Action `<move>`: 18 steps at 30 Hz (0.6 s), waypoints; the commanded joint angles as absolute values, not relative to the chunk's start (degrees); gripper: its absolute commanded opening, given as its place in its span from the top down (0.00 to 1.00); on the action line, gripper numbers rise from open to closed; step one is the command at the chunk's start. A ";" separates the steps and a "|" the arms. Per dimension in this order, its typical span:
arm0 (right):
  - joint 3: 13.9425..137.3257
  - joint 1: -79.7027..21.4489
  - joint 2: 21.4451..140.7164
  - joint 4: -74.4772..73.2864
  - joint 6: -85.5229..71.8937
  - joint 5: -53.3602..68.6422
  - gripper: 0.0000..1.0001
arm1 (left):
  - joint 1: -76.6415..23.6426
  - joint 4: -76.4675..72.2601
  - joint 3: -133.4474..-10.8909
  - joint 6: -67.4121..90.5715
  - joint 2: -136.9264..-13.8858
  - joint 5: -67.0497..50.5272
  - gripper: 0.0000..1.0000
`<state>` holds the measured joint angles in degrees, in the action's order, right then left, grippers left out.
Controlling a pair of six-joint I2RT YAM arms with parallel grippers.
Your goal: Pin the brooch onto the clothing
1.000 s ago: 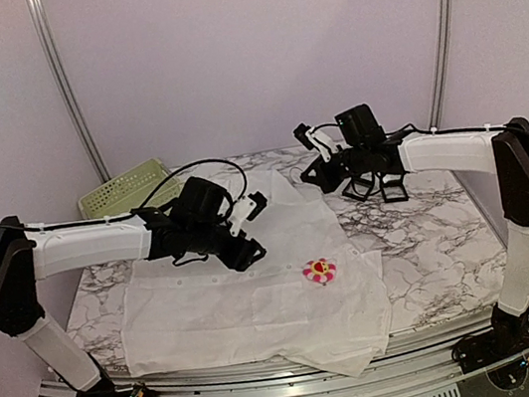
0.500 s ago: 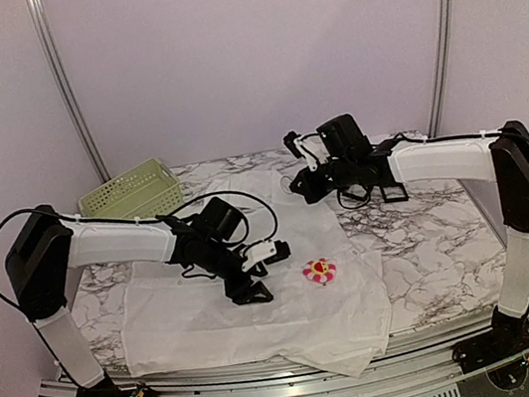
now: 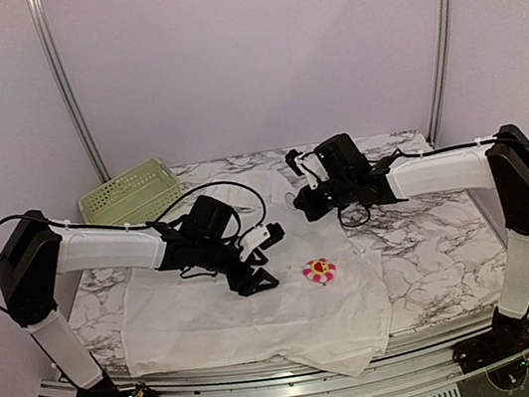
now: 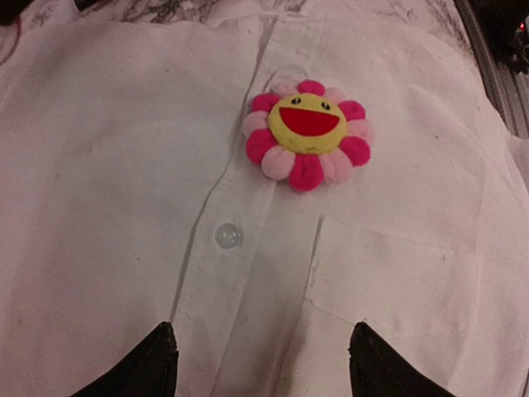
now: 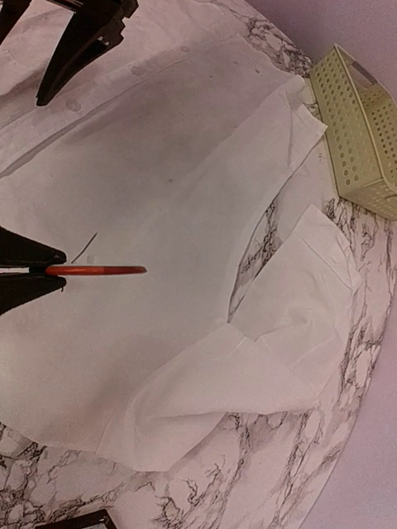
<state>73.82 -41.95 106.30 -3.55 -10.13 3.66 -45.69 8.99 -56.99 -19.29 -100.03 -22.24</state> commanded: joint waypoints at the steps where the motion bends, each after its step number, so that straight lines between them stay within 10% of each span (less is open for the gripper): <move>1: 74.45 -41.56 105.44 -3.19 -7.20 0.57 1.00 | -44.52 1.32 -63.51 -9.20 -105.28 -16.46 0.29; 9: 74.47 -38.86 107.35 -4.60 -10.16 -2.37 1.00 | -46.98 -3.57 -61.73 1.07 -110.00 5.06 0.34; 18: 72.62 -38.54 107.28 -2.34 -2.29 -2.44 1.00 | -50.83 -0.86 -50.54 0.48 -102.28 3.49 0.37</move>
<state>73.80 -38.57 106.37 -3.51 -7.64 -2.42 -50.06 -3.70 -54.81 1.37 -106.43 3.68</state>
